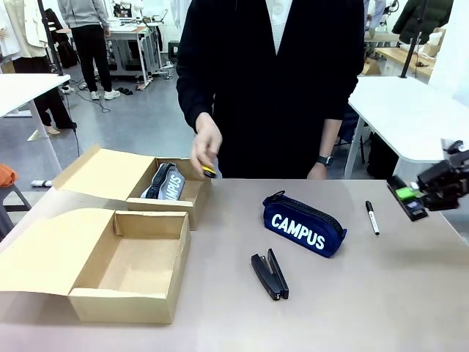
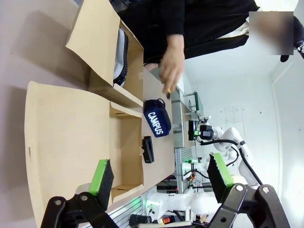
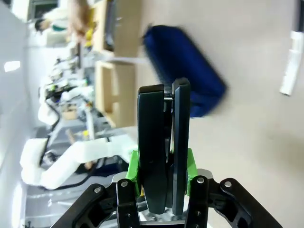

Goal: Place items inside the box.
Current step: Pick up a Pencil pouch or Stapler and place it inside the Mailer Box closest to the robot.

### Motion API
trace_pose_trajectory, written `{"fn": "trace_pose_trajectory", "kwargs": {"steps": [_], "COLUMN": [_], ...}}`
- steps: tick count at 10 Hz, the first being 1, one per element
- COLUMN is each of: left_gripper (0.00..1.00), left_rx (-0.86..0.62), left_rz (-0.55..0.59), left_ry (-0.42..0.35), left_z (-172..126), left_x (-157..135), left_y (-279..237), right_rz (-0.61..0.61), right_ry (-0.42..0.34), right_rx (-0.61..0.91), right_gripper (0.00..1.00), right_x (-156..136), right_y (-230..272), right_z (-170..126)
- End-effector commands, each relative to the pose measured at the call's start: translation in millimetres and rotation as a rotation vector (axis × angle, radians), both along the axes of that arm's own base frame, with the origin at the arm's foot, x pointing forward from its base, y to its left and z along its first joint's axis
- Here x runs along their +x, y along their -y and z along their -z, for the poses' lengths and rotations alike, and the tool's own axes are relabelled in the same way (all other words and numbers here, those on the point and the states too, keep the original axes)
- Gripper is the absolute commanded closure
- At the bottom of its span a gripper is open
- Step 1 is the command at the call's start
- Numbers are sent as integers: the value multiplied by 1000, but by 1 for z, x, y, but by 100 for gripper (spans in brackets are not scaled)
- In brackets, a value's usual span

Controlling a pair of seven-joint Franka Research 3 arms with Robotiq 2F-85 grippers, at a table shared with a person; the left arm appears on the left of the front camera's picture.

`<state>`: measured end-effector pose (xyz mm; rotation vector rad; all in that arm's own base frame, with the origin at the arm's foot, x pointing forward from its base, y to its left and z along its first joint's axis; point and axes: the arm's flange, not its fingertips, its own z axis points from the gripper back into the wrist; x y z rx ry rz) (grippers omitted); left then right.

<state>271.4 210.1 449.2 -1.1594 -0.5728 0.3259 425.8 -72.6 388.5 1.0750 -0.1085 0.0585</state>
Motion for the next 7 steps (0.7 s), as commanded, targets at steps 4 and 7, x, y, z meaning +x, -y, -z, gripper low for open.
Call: {"fn": "trace_pose_trajectory", "kwargs": {"steps": [4, 7], "left_gripper": [0, 0], "left_rx": [-4, -4], "left_rz": [3, 3], "left_ry": [28, 28], "left_z": [0, 0], "left_x": [0, 0], "left_y": [1, 1], "right_rz": [49, -146], "right_ry": [86, 330], "right_rx": [15, 23], "right_gripper": [59, 59], "right_x": [-45, -69], "right_y": [-191, -333], "right_z": [-40, -28]}}
